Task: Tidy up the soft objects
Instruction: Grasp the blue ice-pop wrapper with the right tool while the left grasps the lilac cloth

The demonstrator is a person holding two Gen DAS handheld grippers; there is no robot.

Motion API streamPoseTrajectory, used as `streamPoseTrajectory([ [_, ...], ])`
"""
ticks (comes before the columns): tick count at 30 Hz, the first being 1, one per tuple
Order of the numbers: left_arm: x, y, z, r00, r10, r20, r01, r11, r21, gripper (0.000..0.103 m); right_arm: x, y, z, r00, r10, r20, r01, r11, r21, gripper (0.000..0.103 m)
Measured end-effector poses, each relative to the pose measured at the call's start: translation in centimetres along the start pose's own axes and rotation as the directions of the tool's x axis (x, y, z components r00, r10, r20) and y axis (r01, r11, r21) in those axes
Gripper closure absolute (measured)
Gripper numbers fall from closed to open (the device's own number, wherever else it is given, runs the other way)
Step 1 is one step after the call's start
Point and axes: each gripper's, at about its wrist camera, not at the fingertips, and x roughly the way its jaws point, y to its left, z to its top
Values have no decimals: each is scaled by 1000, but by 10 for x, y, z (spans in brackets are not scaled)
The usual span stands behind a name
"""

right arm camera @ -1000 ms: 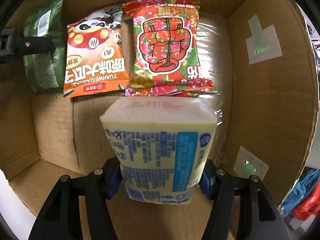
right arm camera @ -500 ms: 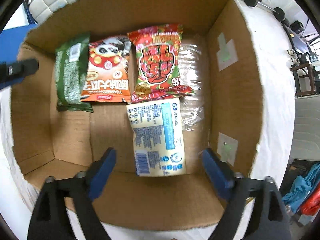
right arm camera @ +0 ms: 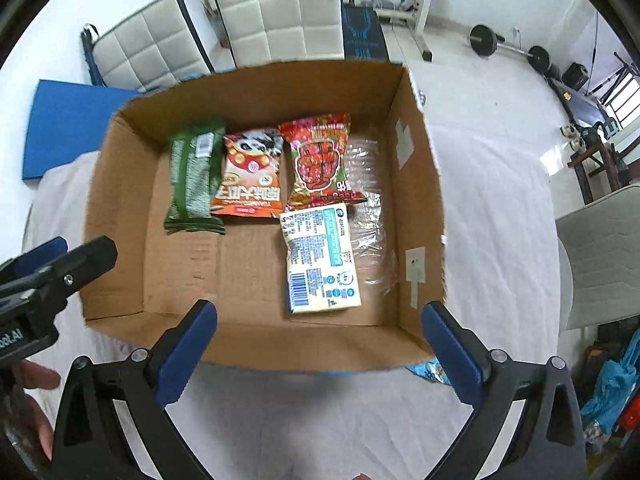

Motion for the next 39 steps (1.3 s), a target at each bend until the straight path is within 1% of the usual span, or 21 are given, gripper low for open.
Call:
streamPoseTrajectory([
  [6,-43,-7,-22,994,25,108,-25,1000,-1,4,-32,2,-17,997,26,66,-26,1000,1,0],
  [7,-49,-8,-25,991,25,129,-24,1000,-5,4,-40,3,-20,996,32,79,-32,1000,-2,0],
  [8,-54,-7,-27,989,17,146,-15,1000,-12,0,-45,4,-23,996,35,88,-35,999,-3,0],
  [9,-58,-8,-30,987,1,160,2,1000,-19,0,-48,4,-25,995,39,96,-38,999,-7,0],
  [11,-61,-9,-33,987,-20,158,23,1000,-17,0,-55,4,-28,993,50,110,-49,999,-13,0],
  [13,-59,-11,-37,989,-36,143,39,999,-16,0,-59,-3,-32,990,88,111,-88,996,-8,0],
  [14,-58,-12,-40,990,-30,136,33,999,-23,0,-58,-6,-33,989,97,109,-97,995,-6,0],
  [15,-56,-13,-43,992,-6,130,10,999,-34,0,-57,-13,-35,990,101,103,-101,995,3,0],
  [17,-51,-17,-50,989,68,131,-62,997,-48,0,-50,-30,-38,994,73,83,-74,997,6,0],
  [19,-44,-23,-61,979,155,131,-149,987,-60,0,-33,-50,-42,999,-4,37,5,1000,-28,0],
  [21,-32,-29,-70,972,204,118,-198,978,-61,0,-11,-63,-48,997,-68,-28,64,992,-108,0],
  [22,-23,-32,-77,971,221,96,-215,974,-64,0,5,-69,-53,990,-119,-77,105,980,-171,0],
  [25,-1,-35,-92,977,209,37,-205,975,-83,0,42,-85,-67,964,-215,-160,159,940,-303,0],
  [27,12,-35,-100,978,209,3,-208,974,-95,0,60,-91,-73,952,-240,-192,163,924,-347,0],
  [29,23,-33,-108,977,213,-30,-215,971,-108,0,82,-95,-78,941,-247,-230,143,909,-390,0],
  [31,33,-29,-118,979,192,-66,-198,973,-116,0,105,-96,-80,933,-250,-260,130,904,-407,0],
  [34,47,-23,-130,972,195,-132,-209,972,-105,0,128,-98,-79,930,-200,-307,83,931,-356,2],
  [35,49,-20,-135,971,194,-141,-209,973,-101,0,133,-98,-79,932,-177,-317,67,942,-330,10],
  [36,51,-17,-137,969,197,-146,-213,972,-99,0,136,-98,-79,934,-153,-322,50,951,-306,26],
  [38,55,-9,-142,969,182,-167,-202,974,-107,0,140,-98,-81,934,-115,-337,28,967,-253,48],
  [39,56,-4,-145,972,158,-177,-180,976,-119,0,140,-98,-82,934,-106,-342,26,973,-230,55],
])
